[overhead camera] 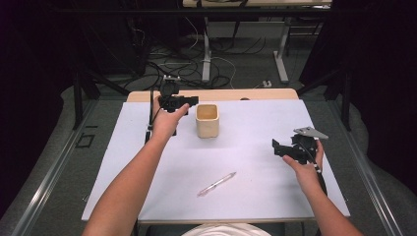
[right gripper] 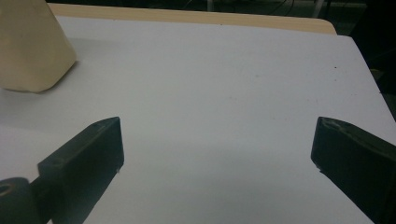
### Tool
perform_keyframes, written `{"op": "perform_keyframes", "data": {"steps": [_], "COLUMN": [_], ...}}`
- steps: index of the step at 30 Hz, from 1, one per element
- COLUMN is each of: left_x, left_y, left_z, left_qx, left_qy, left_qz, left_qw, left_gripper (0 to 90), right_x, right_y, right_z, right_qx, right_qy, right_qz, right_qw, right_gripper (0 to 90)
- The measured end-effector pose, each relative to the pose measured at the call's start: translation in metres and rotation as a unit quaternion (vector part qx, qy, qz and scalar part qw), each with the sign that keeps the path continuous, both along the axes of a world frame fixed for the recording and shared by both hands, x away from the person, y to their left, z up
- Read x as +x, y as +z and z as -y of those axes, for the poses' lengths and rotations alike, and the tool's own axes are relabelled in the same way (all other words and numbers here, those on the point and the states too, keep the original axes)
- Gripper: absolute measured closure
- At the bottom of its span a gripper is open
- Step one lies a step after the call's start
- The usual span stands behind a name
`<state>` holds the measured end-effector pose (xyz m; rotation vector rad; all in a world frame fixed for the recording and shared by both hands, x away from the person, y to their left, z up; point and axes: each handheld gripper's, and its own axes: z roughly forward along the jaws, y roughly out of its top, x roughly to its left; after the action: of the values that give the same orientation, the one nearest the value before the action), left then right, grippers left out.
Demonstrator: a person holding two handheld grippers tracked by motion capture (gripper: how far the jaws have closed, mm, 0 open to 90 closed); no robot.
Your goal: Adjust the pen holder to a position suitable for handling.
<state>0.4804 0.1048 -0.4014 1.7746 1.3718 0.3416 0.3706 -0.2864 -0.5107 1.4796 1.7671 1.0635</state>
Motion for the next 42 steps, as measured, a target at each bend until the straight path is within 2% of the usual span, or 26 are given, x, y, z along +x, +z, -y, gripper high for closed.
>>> {"op": "perform_keyframes", "data": {"steps": [4, 5, 7, 10, 12, 16, 17, 26, 31, 33, 34, 42], "left_x": [0.004, 0.004, 0.006, 0.009, 0.013, 0.016, 0.019, 0.025, 0.029, 0.030, 0.031, 0.036], "left_y": [0.000, 0.000, -0.002, -0.006, -0.010, -0.015, -0.018, -0.023, -0.028, -0.029, -0.031, -0.041], "left_z": [0.004, 0.005, 0.007, 0.011, 0.014, 0.018, 0.019, 0.019, 0.018, 0.018, 0.018, 0.020], "left_qx": [0.005, 0.006, 0.009, 0.022, 0.020, 0.033, 0.029, 0.016, 0.004, -0.002, -0.005, 0.010], "left_qy": [0.000, 0.001, 0.006, 0.012, 0.009, 0.020, 0.021, 0.034, 0.045, 0.047, 0.047, 0.047], "left_qz": [-0.007, -0.011, -0.009, -0.014, -0.034, -0.044, -0.052, -0.077, -0.104, -0.108, -0.117, -0.143], "left_qw": [1.0000, 0.9999, 0.9999, 0.9996, 0.9992, 0.9983, 0.9980, 0.9963, 0.9936, 0.9930, 0.9920, 0.9886], "left_gripper": [43.2, 46.4, 48.1, 52.7, 55.5, 57.5, 58.4, 66.4, 67.5, 68.8, 68.9, 71.4], "right_x": [0.000, 0.000, 0.000, 0.000, 0.000, 0.001, 0.001, 0.001, 0.001, 0.001, 0.001, 0.001], "right_y": [0.000, 0.000, 0.000, -0.001, -0.001, -0.002, -0.002, -0.002, -0.003, -0.003, -0.003, -0.003], "right_z": [0.000, 0.000, 0.000, 0.000, -0.001, 0.000, 0.000, -0.001, -0.002, -0.003, -0.003, -0.003], "right_qx": [0.001, 0.001, 0.002, -0.001, 0.002, -0.001, 0.000, 0.000, 0.001, 0.002, 0.003, 0.001], "right_qy": [0.000, 0.000, 0.001, 0.002, 0.002, 0.006, 0.007, 0.008, 0.012, 0.011, 0.011, 0.013], "right_qz": [0.000, 0.000, 0.000, -0.002, -0.004, -0.002, -0.003, -0.004, -0.005, -0.006, -0.007, -0.008], "right_qw": [1.0000, 1.0000, 1.0000, 1.0000, 1.0000, 1.0000, 1.0000, 1.0000, 0.9999, 0.9999, 0.9999, 0.9999], "right_gripper": [2.0, 2.0, 2.1, 2.3, 2.3, 2.4, 2.5, 2.9, 3.5, 3.6, 3.6, 3.8]}}
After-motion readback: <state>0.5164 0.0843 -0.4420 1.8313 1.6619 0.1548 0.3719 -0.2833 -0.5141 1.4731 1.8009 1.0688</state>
